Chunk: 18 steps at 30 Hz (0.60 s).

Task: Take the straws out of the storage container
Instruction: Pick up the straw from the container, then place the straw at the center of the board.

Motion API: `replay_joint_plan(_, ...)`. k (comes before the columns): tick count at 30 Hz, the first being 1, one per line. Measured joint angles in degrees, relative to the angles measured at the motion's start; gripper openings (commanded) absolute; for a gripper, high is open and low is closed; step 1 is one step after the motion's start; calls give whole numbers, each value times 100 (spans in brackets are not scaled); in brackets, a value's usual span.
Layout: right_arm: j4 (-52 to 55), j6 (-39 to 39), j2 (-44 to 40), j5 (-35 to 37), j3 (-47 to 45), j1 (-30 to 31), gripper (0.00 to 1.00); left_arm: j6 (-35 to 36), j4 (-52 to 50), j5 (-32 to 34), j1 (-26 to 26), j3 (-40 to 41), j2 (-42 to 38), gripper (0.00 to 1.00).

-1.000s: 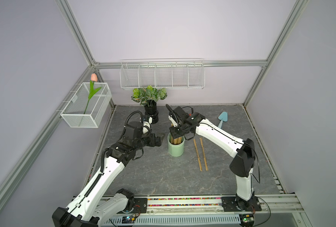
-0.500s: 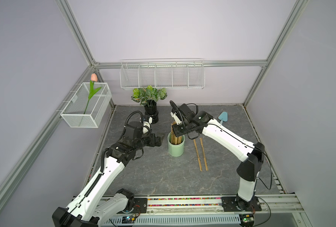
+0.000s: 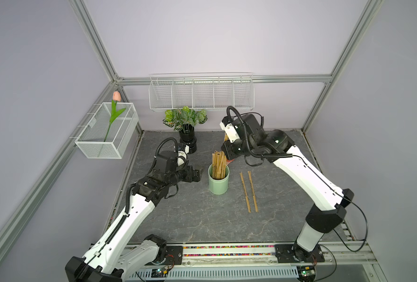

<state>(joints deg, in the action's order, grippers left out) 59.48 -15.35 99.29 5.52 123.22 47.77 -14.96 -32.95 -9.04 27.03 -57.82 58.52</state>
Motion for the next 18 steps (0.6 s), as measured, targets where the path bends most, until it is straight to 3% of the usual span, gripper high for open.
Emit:
replay_joint_plan(11, 1381, 208, -542, -37, 946, -791, 13, 0, -2, 2, 0, 0, 0, 100)
replay_joint_plan(18, 2361, 260, -669, 68, 83, -1274, 13, 0, 0, 0, 0, 0, 0, 100)
